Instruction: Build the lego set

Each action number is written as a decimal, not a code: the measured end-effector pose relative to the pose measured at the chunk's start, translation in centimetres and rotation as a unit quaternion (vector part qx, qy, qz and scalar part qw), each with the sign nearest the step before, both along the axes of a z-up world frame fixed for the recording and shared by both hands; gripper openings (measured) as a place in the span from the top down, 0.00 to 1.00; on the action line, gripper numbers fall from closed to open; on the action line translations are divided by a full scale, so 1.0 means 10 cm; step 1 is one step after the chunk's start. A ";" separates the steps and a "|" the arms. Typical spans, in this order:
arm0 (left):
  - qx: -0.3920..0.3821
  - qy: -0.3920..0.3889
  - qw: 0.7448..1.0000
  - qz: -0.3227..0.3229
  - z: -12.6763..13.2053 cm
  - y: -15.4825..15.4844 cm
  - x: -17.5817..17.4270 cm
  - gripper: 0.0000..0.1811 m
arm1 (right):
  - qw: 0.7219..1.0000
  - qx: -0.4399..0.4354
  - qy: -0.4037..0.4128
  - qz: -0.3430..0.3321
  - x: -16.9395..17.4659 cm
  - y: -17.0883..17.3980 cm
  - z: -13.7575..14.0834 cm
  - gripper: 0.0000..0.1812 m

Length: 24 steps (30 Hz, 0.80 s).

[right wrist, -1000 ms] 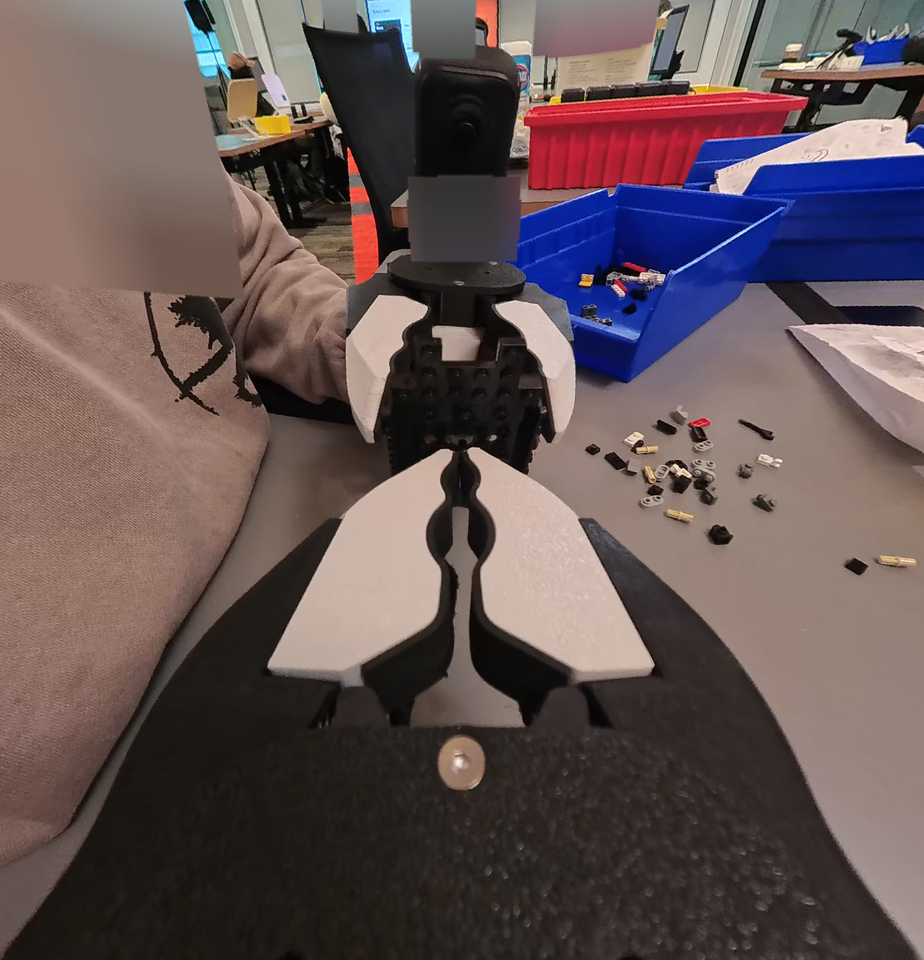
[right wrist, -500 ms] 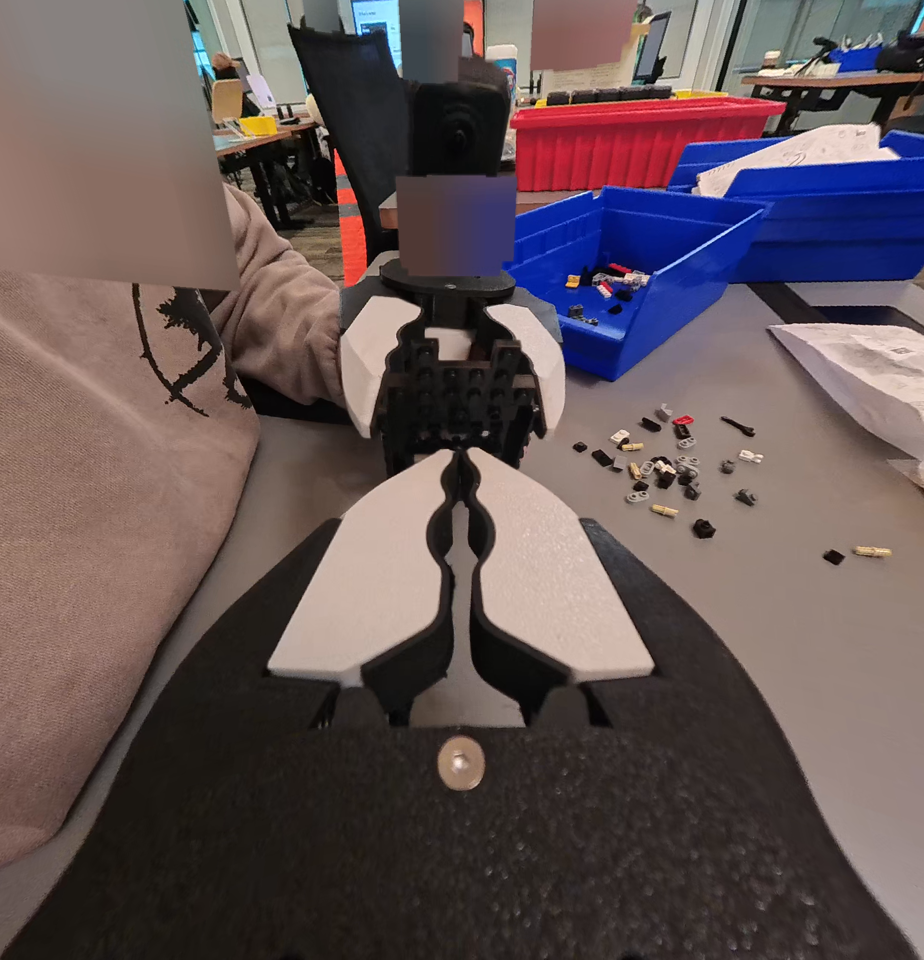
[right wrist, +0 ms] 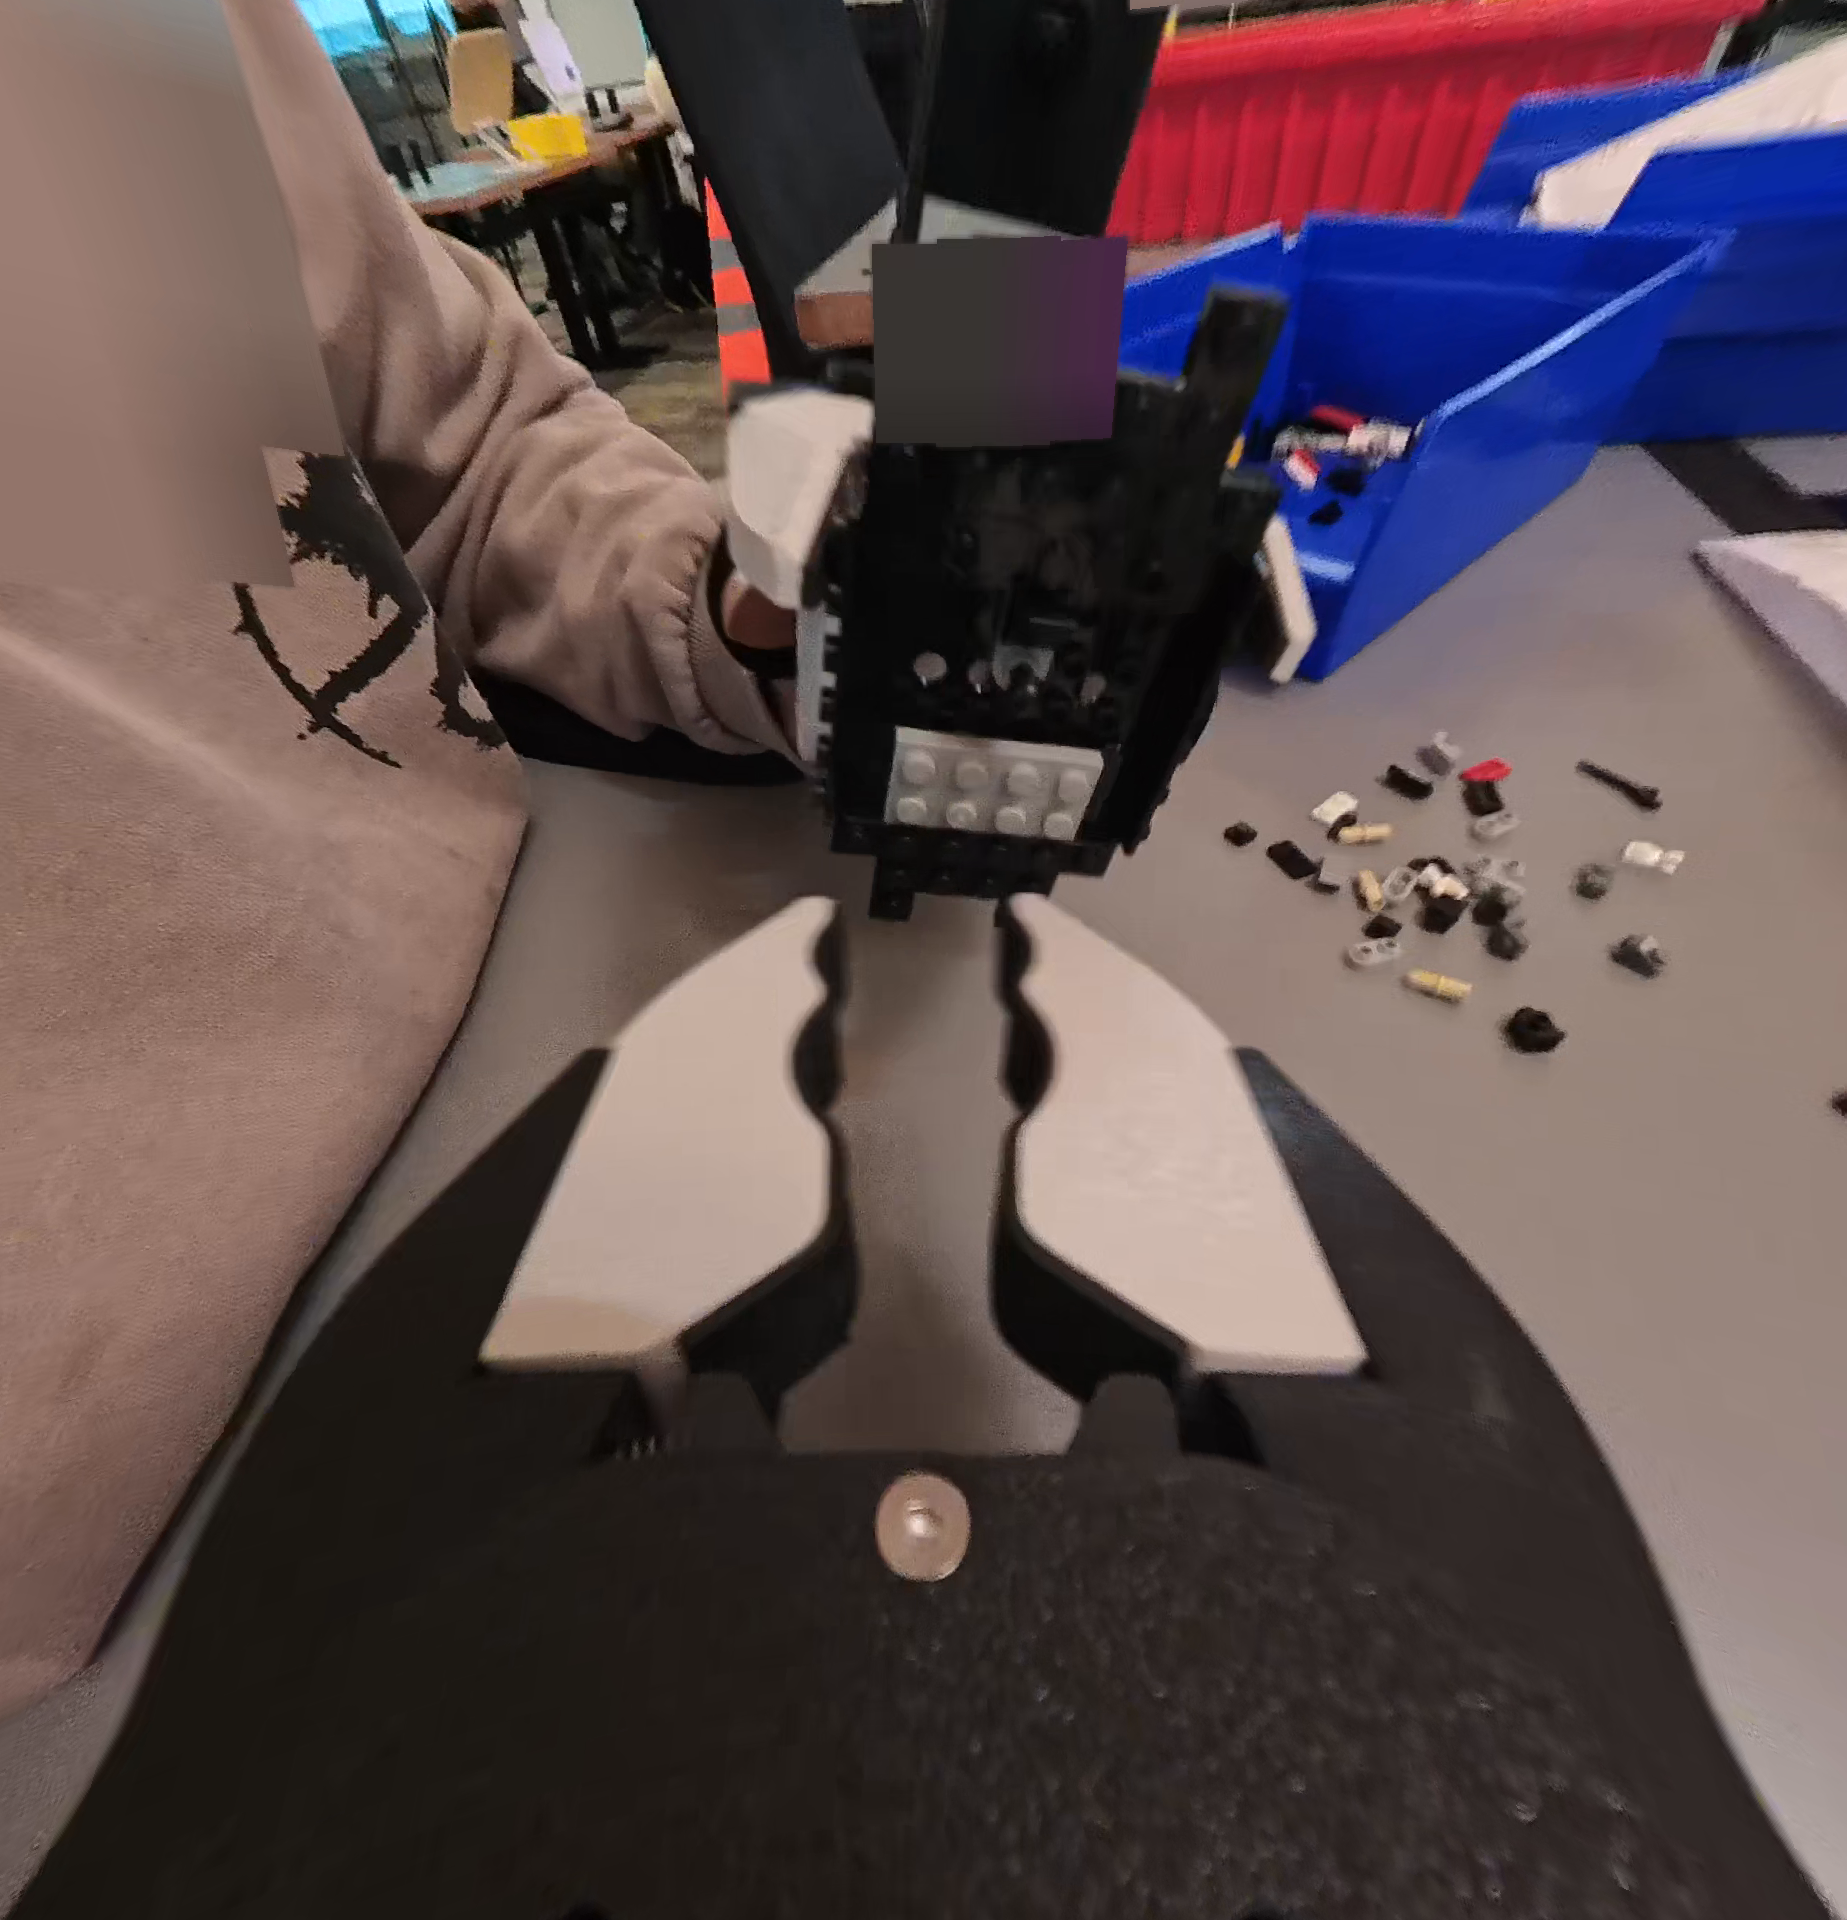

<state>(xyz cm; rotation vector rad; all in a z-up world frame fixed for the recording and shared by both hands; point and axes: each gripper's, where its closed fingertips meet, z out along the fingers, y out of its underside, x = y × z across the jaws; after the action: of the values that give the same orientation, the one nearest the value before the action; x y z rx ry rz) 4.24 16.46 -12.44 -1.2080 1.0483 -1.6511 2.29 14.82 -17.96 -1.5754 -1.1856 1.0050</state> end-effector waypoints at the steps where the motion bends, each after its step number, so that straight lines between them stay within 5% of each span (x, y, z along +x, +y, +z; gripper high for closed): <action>1: 0.000 0.000 1.000 0.002 0.00 0.01 0.00 0.68 | 1.000 0.012 0.013 -0.001 0.04 0.01 0.06 0.98; 7: 0.009 0.004 1.000 0.004 -0.03 0.02 0.00 0.68 | 0.998 0.040 0.018 -0.044 0.31 0.10 0.22 0.99; 11: 0.003 -0.015 1.000 0.004 0.03 0.03 -0.05 0.68 | 0.999 0.006 -0.008 -0.044 0.27 0.11 0.09 0.66; 13: -0.004 -0.026 1.000 0.003 0.07 0.04 -0.07 0.68 | 0.999 0.001 -0.006 -0.033 0.16 0.08 0.06 0.61; 17: -0.031 -0.054 0.998 -0.013 0.13 0.03 -0.08 0.68 | 0.999 0.001 -0.002 -0.036 -0.11 0.09 0.02 0.60; 24: -0.025 -0.064 0.998 -0.012 0.15 0.03 -0.10 0.68 | 0.999 0.009 0.005 -0.033 -0.04 0.10 0.07 0.80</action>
<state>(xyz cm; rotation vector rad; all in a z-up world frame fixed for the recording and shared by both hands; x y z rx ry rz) 3.19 16.77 -10.95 -1.1098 0.9519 -1.7580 1.93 15.81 -17.25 -1.5839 -1.1249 0.9565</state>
